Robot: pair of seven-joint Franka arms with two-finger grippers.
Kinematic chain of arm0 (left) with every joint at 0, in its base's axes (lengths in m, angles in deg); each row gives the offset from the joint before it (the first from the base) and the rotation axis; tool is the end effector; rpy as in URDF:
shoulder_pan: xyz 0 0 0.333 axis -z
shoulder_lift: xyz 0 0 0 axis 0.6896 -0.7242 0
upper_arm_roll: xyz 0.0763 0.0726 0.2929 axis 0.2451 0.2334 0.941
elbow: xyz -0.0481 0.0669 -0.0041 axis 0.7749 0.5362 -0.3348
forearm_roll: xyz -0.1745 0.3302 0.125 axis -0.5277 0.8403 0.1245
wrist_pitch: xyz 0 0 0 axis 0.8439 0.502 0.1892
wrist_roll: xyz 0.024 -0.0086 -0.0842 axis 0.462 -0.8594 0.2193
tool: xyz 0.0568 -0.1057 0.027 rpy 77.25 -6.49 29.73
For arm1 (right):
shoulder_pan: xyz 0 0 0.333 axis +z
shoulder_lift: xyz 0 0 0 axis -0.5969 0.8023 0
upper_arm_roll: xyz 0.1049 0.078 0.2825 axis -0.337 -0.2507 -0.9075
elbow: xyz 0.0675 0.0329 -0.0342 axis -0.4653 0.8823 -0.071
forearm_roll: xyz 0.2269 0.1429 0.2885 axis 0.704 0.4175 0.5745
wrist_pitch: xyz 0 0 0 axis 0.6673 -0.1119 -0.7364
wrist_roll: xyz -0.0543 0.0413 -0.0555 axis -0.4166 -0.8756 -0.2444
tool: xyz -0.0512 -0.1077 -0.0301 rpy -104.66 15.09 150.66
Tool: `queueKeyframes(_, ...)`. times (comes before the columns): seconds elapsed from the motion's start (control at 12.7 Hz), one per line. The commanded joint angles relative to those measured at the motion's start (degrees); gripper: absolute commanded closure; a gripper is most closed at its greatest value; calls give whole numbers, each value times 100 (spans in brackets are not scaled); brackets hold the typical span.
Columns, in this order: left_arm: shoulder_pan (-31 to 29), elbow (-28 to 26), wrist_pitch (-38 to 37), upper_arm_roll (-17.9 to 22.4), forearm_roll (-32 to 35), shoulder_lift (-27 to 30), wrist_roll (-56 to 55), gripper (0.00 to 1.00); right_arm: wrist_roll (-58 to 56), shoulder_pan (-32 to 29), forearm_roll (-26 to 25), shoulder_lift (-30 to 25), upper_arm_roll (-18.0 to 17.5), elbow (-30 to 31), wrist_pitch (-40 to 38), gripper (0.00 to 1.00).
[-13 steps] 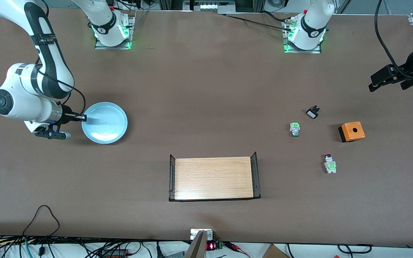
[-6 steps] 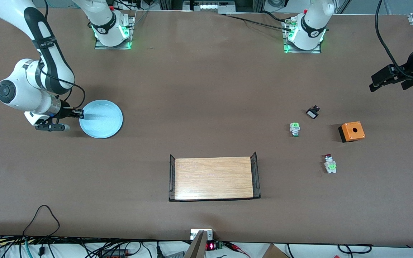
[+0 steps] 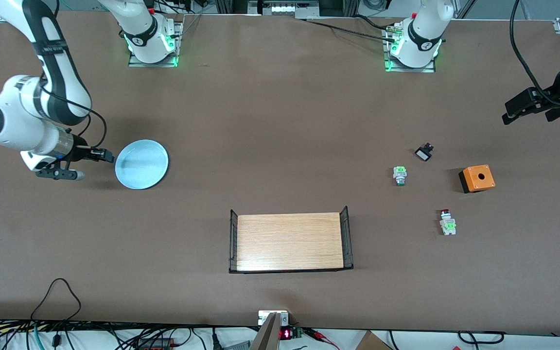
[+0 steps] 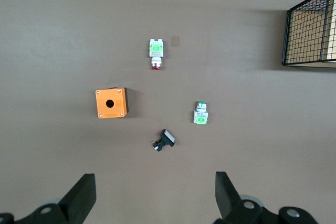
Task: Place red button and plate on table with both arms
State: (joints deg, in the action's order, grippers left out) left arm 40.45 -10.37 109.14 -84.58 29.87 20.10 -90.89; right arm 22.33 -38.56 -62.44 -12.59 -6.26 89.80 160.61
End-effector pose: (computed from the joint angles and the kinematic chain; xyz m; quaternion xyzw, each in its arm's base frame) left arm 0.5519 -0.0003 0.6071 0.9988 0.0487 -0.0047 0.0070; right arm 0.5535 -0.0458 0.2866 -0.9947 0.0589 0.0723 0.0445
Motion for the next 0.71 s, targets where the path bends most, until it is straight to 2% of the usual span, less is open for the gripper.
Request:
queueKeyframes(0.0, -36, 144, -97, -36, 128, -49, -38, 0, 469, 217, -22, -55, -21, -803, -807, 0)
queueKeyframes(0.24, -36, 144, -97, -36, 128, -49, -38, 0, 820, 445, -119, -47, -21, -1559, -1520, 0)
queueKeyframes(0.47, -36, 144, -106, -36, 137, -49, 59, 0, 1365, 849, -531, -20, -21, -2446, -2476, 0)
queueKeyframes(0.63, -36, 153, -97, -36, 146, -49, 94, 0, 1560, 947, -602, 6, -21, -2983, -2892, 0)
